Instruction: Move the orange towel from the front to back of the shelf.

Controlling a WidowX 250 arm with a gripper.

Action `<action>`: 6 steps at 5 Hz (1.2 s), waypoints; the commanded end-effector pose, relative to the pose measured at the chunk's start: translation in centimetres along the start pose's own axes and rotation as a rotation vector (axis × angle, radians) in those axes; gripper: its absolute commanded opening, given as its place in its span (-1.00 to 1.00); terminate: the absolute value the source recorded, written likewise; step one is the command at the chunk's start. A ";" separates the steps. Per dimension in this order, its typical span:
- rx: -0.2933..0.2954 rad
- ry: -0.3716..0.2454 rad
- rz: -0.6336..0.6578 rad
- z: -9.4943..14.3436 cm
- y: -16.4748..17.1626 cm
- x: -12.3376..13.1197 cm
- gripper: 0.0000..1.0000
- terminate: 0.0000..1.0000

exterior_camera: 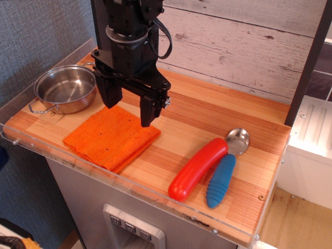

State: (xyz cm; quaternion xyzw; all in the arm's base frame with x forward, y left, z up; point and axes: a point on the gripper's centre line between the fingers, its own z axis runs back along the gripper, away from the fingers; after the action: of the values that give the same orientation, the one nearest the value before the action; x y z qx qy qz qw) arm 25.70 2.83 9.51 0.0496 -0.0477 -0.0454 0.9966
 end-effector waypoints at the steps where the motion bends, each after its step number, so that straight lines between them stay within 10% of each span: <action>1: 0.000 0.000 0.000 0.0 0.0 0.0 1.00 -1.00; 4: 0.063 0.004 0.017 -3.0 5.7 -2.7 1.00 -1.00; 6: -0.027 0.039 -0.008 -7.4 5.5 -2.0 1.00 -1.00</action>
State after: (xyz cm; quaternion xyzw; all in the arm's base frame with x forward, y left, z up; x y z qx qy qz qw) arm 24.22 8.83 1.59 0.0294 -0.0074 -0.0498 0.9983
